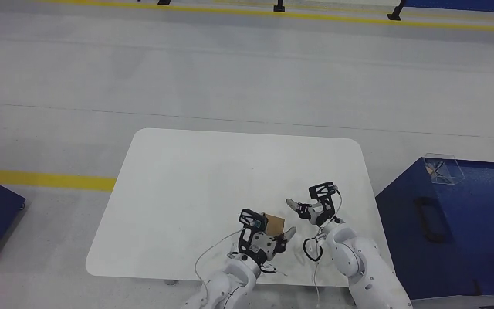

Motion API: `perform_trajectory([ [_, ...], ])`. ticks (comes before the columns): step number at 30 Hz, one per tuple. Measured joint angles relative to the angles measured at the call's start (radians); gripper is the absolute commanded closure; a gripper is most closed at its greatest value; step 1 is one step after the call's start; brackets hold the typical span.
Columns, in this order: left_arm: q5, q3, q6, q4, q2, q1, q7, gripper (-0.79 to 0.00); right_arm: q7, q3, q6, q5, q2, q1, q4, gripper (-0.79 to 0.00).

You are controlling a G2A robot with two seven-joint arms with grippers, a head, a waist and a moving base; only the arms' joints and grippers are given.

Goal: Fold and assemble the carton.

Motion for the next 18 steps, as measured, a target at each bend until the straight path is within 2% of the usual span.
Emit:
perform_trajectory([
  [13,0.012,0.021,0.067,0.080,-0.020,-0.040,-0.073,0.000,0.000,0.000,0.000,0.000,0.000,0.000,0.000,-0.785],
  [18,-0.001,0.016,0.083,0.072,-0.027,-0.037,-0.032,0.000,0.000,0.000,0.000,0.000,0.000,0.000,0.000,-0.785],
])
